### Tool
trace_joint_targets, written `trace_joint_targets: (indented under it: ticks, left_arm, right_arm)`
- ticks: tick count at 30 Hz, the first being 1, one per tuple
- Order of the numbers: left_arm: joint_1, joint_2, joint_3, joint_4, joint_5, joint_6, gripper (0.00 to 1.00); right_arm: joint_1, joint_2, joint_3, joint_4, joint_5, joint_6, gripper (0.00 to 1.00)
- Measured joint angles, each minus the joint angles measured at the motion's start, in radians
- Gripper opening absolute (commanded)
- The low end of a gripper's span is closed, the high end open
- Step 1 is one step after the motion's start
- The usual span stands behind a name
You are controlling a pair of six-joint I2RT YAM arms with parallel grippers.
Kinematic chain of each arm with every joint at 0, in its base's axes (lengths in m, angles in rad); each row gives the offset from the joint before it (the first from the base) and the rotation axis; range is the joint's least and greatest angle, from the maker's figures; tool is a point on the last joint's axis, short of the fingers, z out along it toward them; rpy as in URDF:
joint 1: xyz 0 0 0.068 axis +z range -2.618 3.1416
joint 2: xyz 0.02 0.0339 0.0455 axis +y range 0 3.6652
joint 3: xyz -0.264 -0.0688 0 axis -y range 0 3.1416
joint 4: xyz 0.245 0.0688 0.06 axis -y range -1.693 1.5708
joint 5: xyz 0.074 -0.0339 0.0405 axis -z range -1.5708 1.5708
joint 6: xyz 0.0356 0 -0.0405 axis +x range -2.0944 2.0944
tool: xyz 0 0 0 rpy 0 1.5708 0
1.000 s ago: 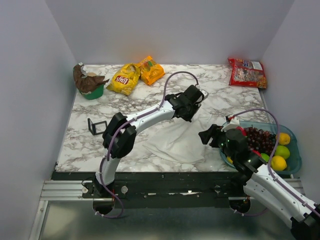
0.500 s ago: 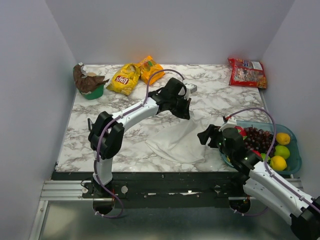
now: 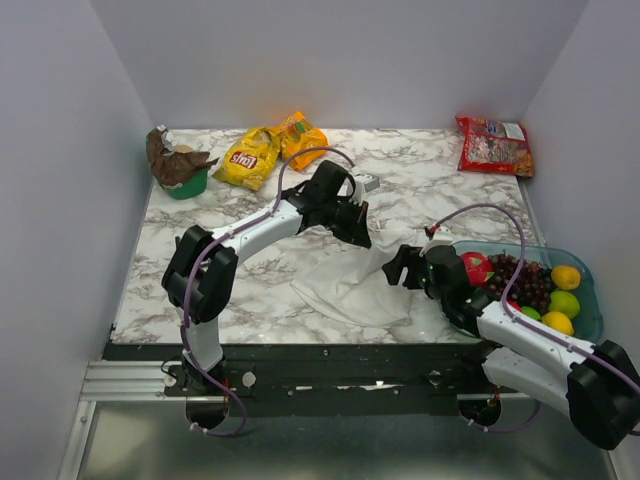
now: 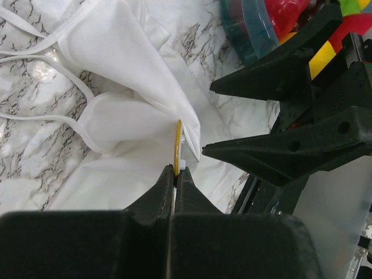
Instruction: Pin the brooch onto the clothing
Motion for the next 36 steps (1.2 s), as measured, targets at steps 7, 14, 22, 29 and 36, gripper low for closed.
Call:
trace_joint_targets:
  ticks: [7, 14, 22, 29, 36]
  left_arm:
    - [0.033, -0.010, -0.018, 0.029, 0.048, -0.011, 0.00]
    - [0.043, -0.010, -0.018, 0.033, 0.081, -0.015, 0.00]
    - [0.044, -0.009, -0.017, 0.031, 0.097, -0.015, 0.00]
    - [0.044, -0.009, -0.017, 0.029, 0.108, -0.015, 0.00]
    - [0.045, -0.009, -0.017, 0.026, 0.114, -0.015, 0.00]
  right_arm:
    - [0.000, 0.029, 0.000, 0.128, -0.042, -0.102, 0.81]
    - [0.000, 0.088, 0.000, 0.237, -0.134, -0.232, 0.81]
    - [0.000, 0.187, 0.008, 0.326, -0.212, -0.300, 0.79]
    - [0.000, 0.247, 0.036, 0.363, -0.213, -0.323, 0.56]
    - [0.000, 0.299, 0.049, 0.377, -0.212, -0.325, 0.31]
